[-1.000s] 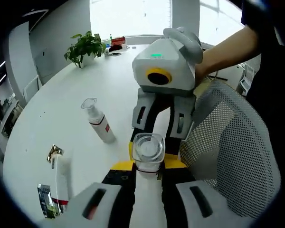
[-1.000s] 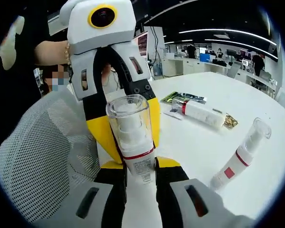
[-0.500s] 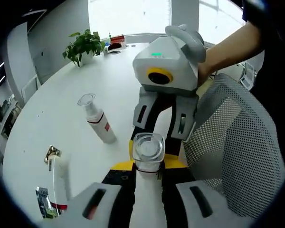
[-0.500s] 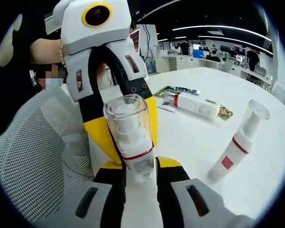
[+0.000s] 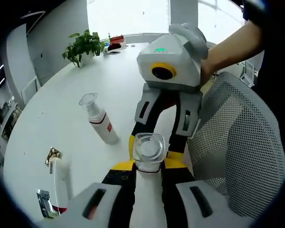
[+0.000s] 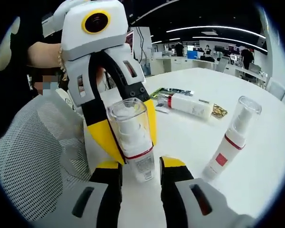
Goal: Arrange the skincare products in the storage area until every visible bottle or jar stands upright without overlapping.
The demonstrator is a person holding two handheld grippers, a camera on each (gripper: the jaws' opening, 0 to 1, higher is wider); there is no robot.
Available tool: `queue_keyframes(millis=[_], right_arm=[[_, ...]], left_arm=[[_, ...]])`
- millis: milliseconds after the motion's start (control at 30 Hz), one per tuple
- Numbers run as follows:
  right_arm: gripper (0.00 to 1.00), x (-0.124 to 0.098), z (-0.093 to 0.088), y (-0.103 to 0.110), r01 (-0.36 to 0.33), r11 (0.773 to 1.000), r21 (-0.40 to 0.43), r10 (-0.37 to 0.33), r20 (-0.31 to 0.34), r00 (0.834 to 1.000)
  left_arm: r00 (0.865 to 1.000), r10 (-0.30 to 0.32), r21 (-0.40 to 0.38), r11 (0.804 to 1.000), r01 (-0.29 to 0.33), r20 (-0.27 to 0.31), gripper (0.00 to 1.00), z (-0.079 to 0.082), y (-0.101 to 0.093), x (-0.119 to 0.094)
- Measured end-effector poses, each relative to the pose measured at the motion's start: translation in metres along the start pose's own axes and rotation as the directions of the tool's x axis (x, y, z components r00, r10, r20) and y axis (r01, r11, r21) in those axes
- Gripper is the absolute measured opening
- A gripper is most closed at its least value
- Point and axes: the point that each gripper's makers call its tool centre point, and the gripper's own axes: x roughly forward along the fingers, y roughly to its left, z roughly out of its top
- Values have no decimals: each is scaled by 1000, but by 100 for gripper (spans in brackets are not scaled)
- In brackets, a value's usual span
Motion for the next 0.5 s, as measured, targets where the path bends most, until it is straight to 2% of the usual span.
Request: queue_keyframes(millis=[333, 500], right_arm=[[42, -11, -2, -6, 55, 998, 31, -55, 6, 998], [48, -19, -10, -8, 82, 995, 59, -82, -2, 997]], left_arm=[[1000, 0, 11, 1000, 0, 14, 20, 3, 14, 5], [1000, 6, 13, 1000, -6, 19, 20, 4, 25, 9]])
